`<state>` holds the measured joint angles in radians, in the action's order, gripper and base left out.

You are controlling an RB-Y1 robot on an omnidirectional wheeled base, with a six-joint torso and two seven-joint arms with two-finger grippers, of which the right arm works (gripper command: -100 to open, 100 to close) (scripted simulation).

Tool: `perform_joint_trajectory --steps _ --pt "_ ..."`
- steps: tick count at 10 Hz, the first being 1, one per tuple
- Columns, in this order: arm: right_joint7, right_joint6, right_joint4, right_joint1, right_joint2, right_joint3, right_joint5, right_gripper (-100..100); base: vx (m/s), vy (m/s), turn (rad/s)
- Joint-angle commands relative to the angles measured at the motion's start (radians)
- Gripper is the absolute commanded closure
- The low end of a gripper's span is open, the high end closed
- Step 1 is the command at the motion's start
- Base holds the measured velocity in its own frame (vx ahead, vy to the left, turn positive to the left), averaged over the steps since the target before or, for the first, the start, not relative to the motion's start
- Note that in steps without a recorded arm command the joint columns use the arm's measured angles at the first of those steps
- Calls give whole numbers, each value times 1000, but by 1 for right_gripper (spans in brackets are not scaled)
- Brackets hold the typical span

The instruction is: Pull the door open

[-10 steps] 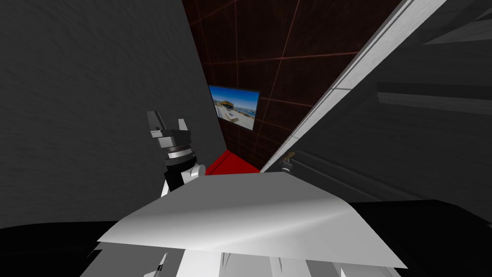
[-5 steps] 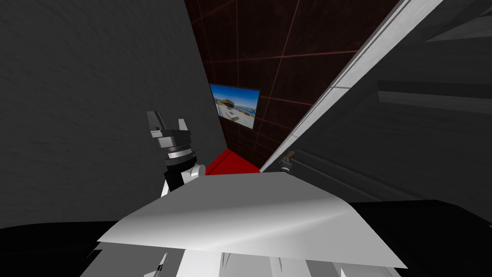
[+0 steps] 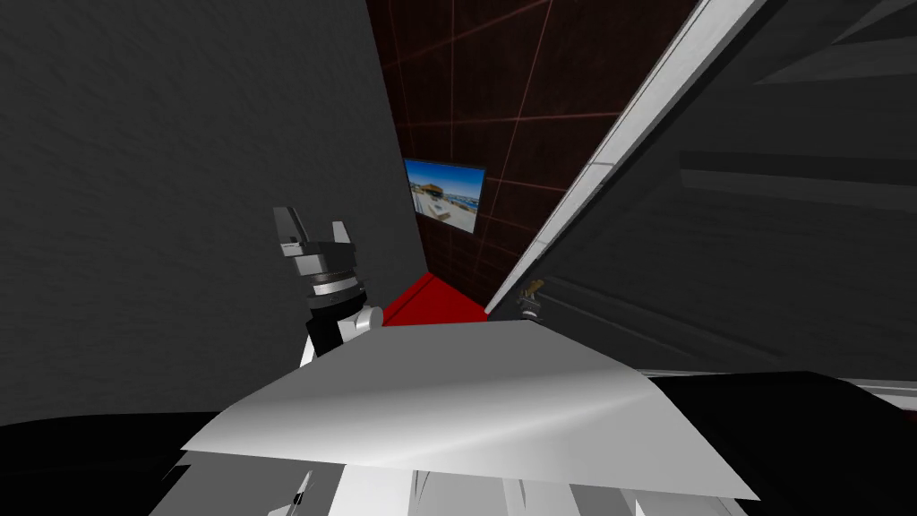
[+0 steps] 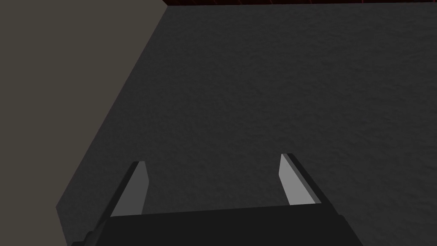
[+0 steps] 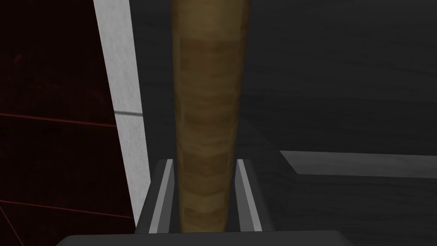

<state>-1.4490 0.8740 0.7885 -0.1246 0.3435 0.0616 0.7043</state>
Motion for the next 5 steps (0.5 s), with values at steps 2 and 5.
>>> perform_joint_trajectory --steps 2,5 --pt "-21 -12 20 -9 13 30 -15 100 -241 14 63" --pt "-36 -8 33 -17 21 57 -30 100 -173 5 51"
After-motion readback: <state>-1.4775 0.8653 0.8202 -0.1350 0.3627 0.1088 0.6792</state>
